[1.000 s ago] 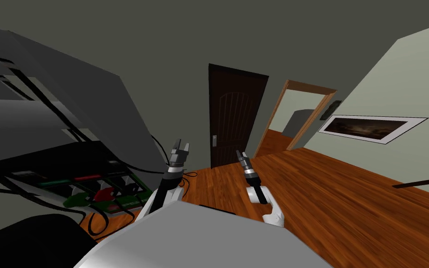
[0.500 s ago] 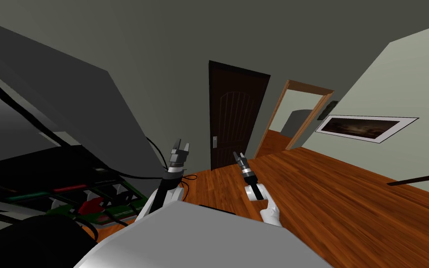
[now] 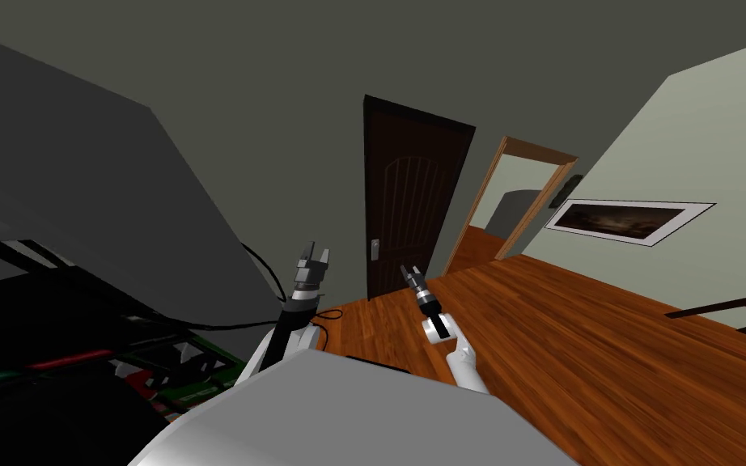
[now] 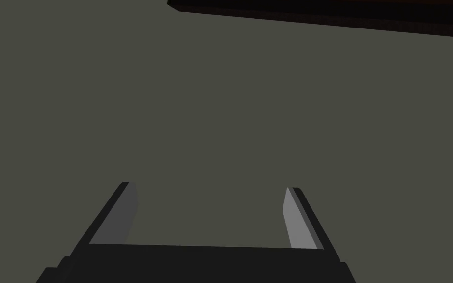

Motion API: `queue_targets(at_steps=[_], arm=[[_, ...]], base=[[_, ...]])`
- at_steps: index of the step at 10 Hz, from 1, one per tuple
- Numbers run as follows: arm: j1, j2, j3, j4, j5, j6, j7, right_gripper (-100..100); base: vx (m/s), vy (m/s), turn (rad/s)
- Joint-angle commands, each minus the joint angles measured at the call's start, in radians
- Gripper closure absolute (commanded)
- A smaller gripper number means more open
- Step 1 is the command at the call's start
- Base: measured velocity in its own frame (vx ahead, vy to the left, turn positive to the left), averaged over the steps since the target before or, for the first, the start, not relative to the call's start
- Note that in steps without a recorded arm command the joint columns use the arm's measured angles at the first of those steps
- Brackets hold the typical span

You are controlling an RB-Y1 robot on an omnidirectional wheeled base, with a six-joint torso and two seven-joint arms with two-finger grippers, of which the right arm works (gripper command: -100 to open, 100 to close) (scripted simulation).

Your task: Pull the door open

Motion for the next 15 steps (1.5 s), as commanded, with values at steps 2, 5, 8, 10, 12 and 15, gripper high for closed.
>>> queue_targets(at_steps=[2, 5, 8, 10, 12, 15], arm=[[-0.033, 0.003, 0.004, 0.064, 0.027, -0.002, 0.034, -100], [-0.071, 0.003, 0.009, 0.130, 0.056, 0.000, 0.065, -100], [-0.107, 0.004, 0.013, 0.191, 0.084, 0.002, 0.094, -100], [-0.129, 0.004, 0.016, 0.229, 0.100, 0.003, 0.112, -100], [-0.159, 0.006, 0.020, 0.282, 0.124, 0.005, 0.138, -100], [-0.202, 0.009, 0.025, 0.356, 0.156, 0.007, 0.173, -100]], base=[[0.095, 0.091, -0.045], [0.089, 0.064, -0.037], [0.092, 0.075, -0.036], [0.076, 0.073, -0.036], [0.096, 0.069, -0.041], [0.123, 0.116, -0.046]])
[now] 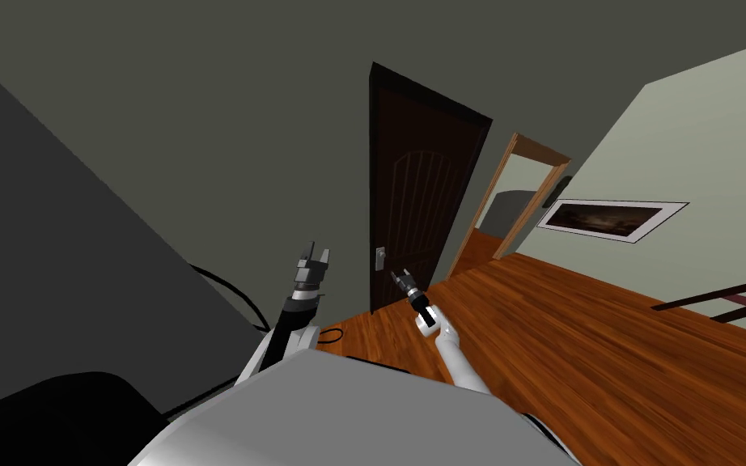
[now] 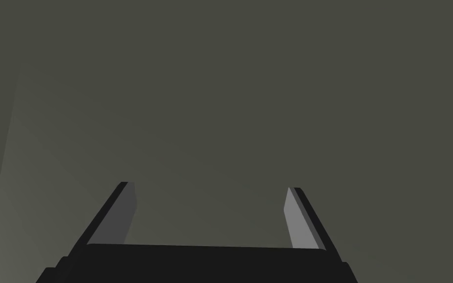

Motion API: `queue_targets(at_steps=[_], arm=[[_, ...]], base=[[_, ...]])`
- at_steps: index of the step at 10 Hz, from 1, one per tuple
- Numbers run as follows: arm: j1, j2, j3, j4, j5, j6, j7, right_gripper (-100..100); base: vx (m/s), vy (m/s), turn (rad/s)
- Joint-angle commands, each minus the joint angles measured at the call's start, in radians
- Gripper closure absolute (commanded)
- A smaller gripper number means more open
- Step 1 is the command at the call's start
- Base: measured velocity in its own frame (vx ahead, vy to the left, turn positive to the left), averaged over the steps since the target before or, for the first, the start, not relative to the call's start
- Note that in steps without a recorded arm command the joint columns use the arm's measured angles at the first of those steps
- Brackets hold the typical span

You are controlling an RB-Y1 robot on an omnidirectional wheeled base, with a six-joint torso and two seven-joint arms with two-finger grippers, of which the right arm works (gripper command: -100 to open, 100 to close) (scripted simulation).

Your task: Pull the door open

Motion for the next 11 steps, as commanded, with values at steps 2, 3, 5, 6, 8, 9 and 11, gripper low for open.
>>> queue_targets(at_steps=[2, 3, 5, 6, 8, 9, 11], arm=[[-0.038, 0.003, 0.003, 0.065, 0.027, 0.001, 0.030, -100], [-0.049, 0.004, 0.005, 0.084, 0.035, 0.002, 0.039, -100], [-0.047, 0.005, 0.006, 0.083, 0.037, 0.003, 0.040, -100], [-0.054, 0.001, -0.019, 0.097, 0.025, 0.006, 0.059, -100], [-0.068, -0.007, -0.079, 0.127, -0.006, 0.012, 0.100, -100], [-0.072, -0.010, -0.097, 0.136, -0.015, 0.014, 0.112, -100], [-0.085, -0.018, -0.154, 0.164, -0.044, 0.020, 0.150, -100]], base=[[0.128, 0.074, -0.038], [0.125, 0.085, -0.037], [0.068, 0.061, -0.019], [0.031, 0.033, 0.326], [0.053, 0.038, 0.389], [0.066, 0.038, 0.205], [0.081, 0.037, 0.315]])
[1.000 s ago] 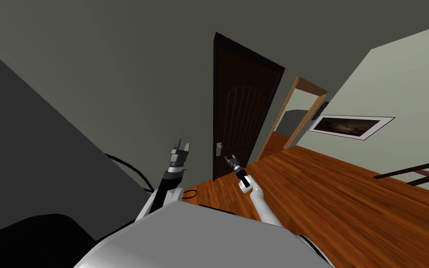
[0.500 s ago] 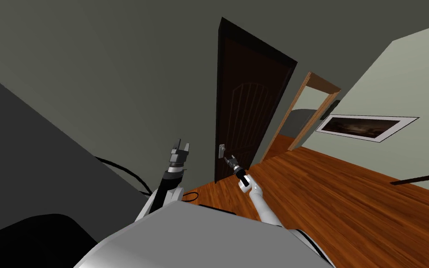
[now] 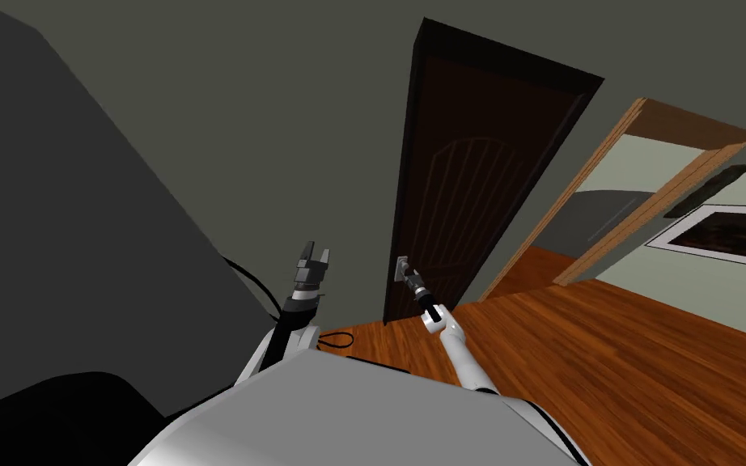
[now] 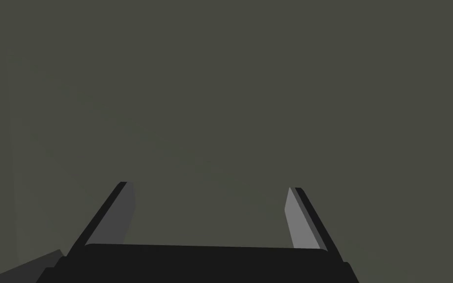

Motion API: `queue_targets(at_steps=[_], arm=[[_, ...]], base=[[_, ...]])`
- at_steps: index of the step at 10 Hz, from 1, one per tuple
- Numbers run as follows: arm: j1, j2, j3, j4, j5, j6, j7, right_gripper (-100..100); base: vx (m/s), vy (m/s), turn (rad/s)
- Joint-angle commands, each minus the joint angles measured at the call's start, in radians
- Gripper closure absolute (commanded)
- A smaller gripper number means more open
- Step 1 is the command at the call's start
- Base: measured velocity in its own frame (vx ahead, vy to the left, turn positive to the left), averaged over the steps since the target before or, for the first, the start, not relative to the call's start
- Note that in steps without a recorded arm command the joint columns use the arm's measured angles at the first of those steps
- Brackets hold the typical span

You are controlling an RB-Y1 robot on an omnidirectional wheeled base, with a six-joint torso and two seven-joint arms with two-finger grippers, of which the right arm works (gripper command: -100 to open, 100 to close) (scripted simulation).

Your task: Pull the door open

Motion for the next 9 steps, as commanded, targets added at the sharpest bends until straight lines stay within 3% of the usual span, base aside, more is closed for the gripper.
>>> queue_targets(at_steps=[1, 6, 8, 9], arm=[[-0.017, -0.001, -0.040, 0.034, -0.019, -0.004, 0.032, -100], [-0.034, -0.012, -0.116, 0.072, -0.058, 0.004, 0.083, -100], [-0.038, -0.014, -0.133, 0.081, -0.067, 0.006, 0.095, -100], [-0.034, -0.007, -0.126, 0.083, -0.063, 0.003, 0.094, -100]], base=[[0.053, -0.023, 0.184], [0.046, -0.047, 0.152], [0.039, -0.041, 0.130], [0.005, -0.010, 0.023]])
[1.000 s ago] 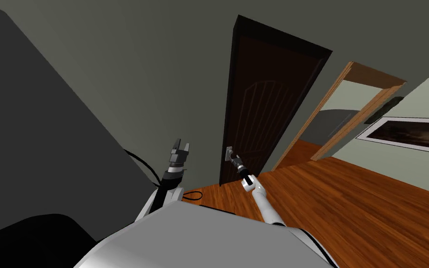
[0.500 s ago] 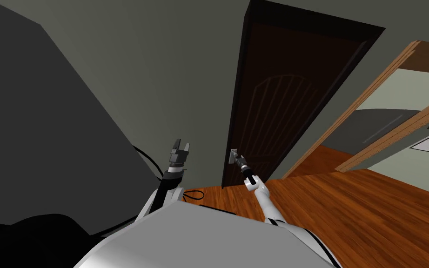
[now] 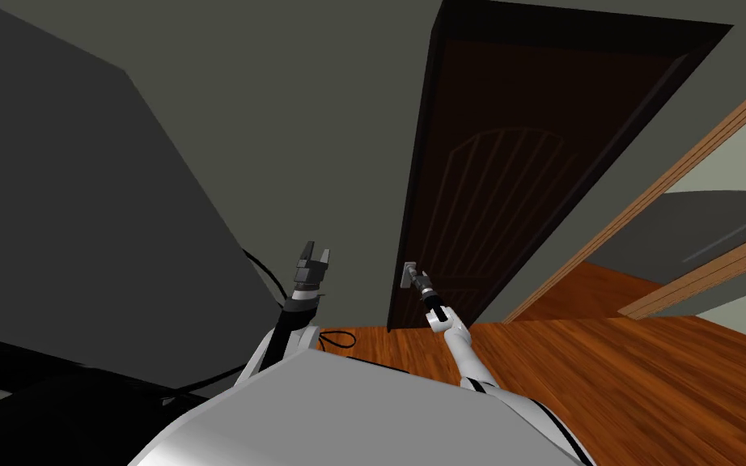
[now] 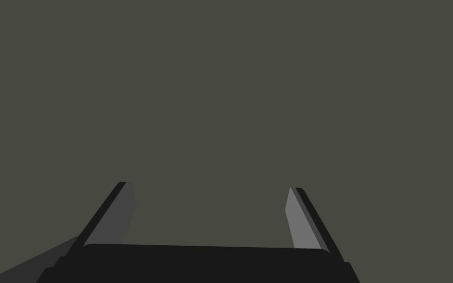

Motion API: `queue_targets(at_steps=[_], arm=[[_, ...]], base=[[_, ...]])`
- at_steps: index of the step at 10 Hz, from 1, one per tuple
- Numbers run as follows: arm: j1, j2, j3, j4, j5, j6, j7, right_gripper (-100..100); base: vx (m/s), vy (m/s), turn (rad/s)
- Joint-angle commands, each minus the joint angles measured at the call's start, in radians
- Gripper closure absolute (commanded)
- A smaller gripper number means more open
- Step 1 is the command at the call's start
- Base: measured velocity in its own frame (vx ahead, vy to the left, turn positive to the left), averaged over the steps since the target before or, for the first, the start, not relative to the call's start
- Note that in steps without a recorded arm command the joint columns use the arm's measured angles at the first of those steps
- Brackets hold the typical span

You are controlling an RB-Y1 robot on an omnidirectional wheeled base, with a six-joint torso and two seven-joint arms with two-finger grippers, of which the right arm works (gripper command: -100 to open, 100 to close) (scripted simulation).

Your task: Pull the door open

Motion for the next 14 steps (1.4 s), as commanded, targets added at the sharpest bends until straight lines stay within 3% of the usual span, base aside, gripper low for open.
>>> queue_targets(at_steps=[1, 6, 7, 14], arm=[[0.001, -0.001, 0.000, 0.000, 0.000, 0.001, -0.002, 100], [0.001, -0.001, 0.000, 0.000, 0.000, 0.001, -0.002, 100], [0.001, 0.006, 0.012, 0.002, -0.016, -0.003, -0.034, 100], [0.002, -0.008, 0.028, 0.004, -0.094, -0.002, -0.171, 100]], base=[[-0.009, 0.007, 0.001], [-0.002, 0.001, -0.004], [-0.030, -0.006, 0.087], [-0.037, -0.017, 0.072]])
